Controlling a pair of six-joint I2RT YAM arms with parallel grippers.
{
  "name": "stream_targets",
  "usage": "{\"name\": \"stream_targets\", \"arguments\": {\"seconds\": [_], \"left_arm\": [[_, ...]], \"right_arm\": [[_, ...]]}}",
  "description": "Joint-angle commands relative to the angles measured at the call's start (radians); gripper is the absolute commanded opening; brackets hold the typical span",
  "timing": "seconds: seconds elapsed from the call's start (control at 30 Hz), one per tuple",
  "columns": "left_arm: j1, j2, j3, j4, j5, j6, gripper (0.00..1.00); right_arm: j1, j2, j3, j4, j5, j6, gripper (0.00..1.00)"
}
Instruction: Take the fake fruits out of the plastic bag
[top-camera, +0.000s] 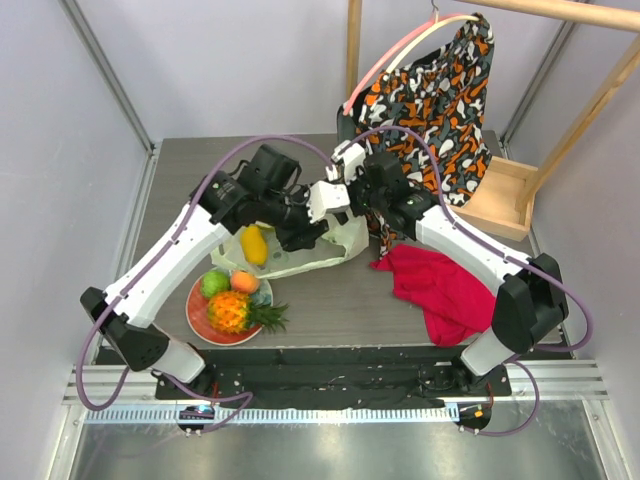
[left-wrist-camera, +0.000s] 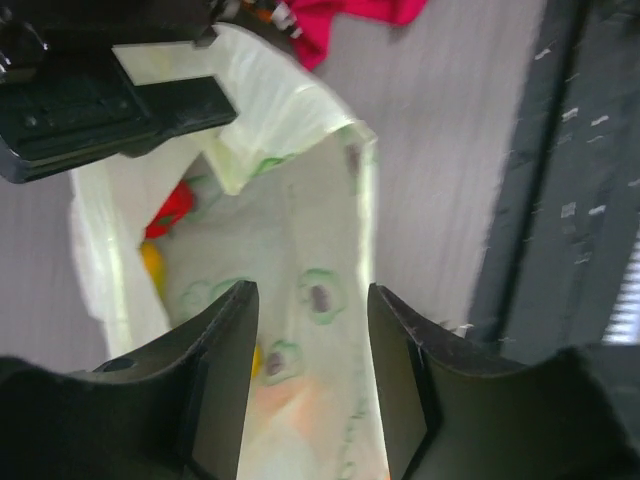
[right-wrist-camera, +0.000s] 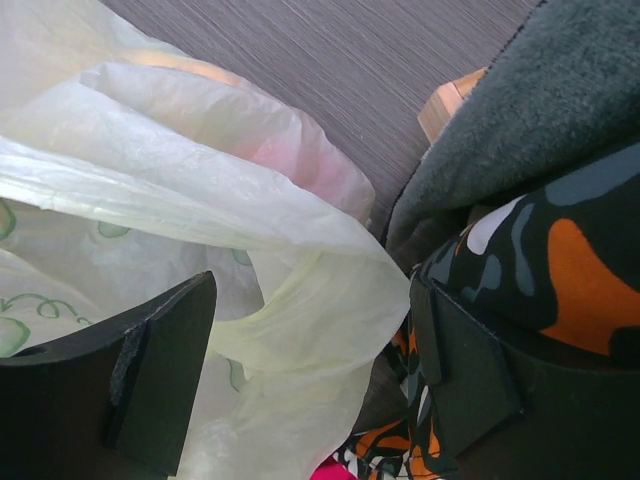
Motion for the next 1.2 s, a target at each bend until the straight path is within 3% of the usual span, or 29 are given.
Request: {"name": "stream_targets", "arguments": {"seconds": [0.0, 0.1, 0.23, 0.4, 0.53, 0.7, 0.83, 0.9, 1.0, 1.03, 1.1, 1.13, 1.17], "left_arm": [[-0.004, -0.012, -0.115, 0.147, -0.142, 0.16, 0.51], [-0.046, -0.068, -0.213, 0.198, -0.195, 0.194, 0.51], [-0.057, -0.054, -0.267, 0.178, -0.197, 0.192, 0.5], [-0.052, -0.008, -0.352, 0.283, -0.315, 0.175, 0.52], [-0.009, 0.024, -0.365, 0.343, -0.364, 0.116, 0.75], [0.094, 0.056, -0.356, 0.342, -0.378, 0.074, 0.91], [0.158, 0.096, -0.332, 0.328, -0.386, 0.046, 0.91], [0.169, 0.115, -0.324, 0.337, -0.39, 0.02, 0.9], [0.192, 0.147, -0.32, 0.365, -0.39, -0.026, 0.89], [0.207, 0.158, -0.312, 0.368, -0.392, -0.038, 0.89], [0.224, 0.178, -0.304, 0.373, -0.392, -0.067, 0.88], [0.241, 0.178, -0.304, 0.374, -0.386, -0.072, 0.87], [0.249, 0.158, -0.303, 0.373, -0.366, -0.075, 0.87]], "right_arm": [[0.005, -0.017, 0.05, 0.035, -0.019, 0.038, 0.86], [0.003, -0.031, 0.044, 0.032, -0.032, 0.045, 0.88], [0.003, -0.055, 0.024, 0.03, -0.032, 0.038, 0.91], [0.0, -0.108, 0.004, 0.023, 0.032, -0.002, 0.94], [-0.027, -0.118, -0.036, -0.025, 0.0, 0.051, 0.97], [-0.037, -0.163, -0.123, -0.062, -0.087, 0.157, 0.98], [-0.04, -0.178, -0.171, -0.057, -0.225, 0.197, 0.98], [-0.038, -0.169, -0.186, -0.049, -0.215, 0.214, 0.97], [-0.04, -0.16, -0.189, -0.036, -0.186, 0.199, 0.68], [-0.04, -0.161, -0.174, -0.036, -0.199, 0.185, 0.52], [-0.038, -0.171, -0.156, -0.04, -0.284, 0.177, 0.38], [-0.04, -0.175, -0.133, -0.046, -0.31, 0.179, 0.23], [-0.038, -0.186, -0.119, -0.06, -0.36, 0.182, 0.16]]}}
